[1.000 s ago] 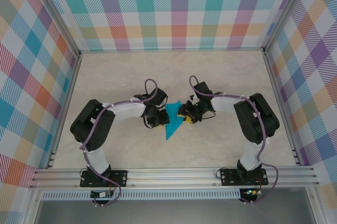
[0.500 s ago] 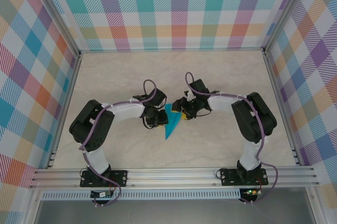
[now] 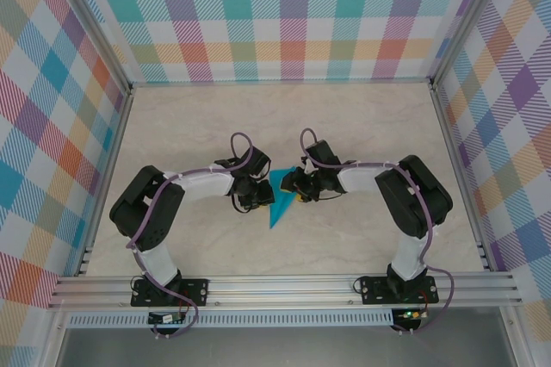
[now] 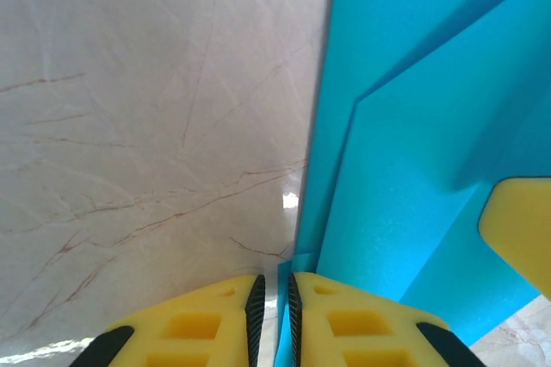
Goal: Fold a paper plane with a square sheet of paper (pick it up from the middle)
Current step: Turn over the paper at the center of the table.
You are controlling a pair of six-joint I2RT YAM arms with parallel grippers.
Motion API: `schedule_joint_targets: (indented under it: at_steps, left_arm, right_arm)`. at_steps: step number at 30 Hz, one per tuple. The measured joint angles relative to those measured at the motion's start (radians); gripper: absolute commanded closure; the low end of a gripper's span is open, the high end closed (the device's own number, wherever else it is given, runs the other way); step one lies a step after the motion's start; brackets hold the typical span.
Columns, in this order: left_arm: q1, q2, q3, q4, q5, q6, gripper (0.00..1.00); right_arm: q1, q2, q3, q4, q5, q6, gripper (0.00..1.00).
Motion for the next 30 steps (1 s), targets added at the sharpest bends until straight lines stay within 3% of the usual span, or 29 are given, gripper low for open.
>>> schedule_joint_targets:
  at_steps: [12,18,23,26,30]
  left_arm:
    - [0.000,-0.021,-0.027,0.033,0.000,-0.012,0.80]
    - [0.000,-0.053,-0.053,0.048,-0.016,-0.030,0.76]
    - [0.000,-0.181,-0.114,0.044,-0.069,-0.055,0.70]
    - [0.000,-0.312,-0.157,0.028,-0.135,-0.072,0.66]
    - [0.005,-0.497,-0.215,-0.027,-0.256,-0.114,0.61]
  right_arm:
    - [0.011,0.055,0.078,0.015,0.010,-0.021,0.71]
    - [0.011,0.064,0.107,-0.028,0.010,-0.082,0.91]
    - [0.011,0.047,0.193,-0.196,0.040,-0.201,0.95]
    - [0.017,0.016,0.307,-0.382,0.145,-0.309,0.94]
    - [0.068,-0.003,0.532,-0.699,0.483,-0.438,0.92]
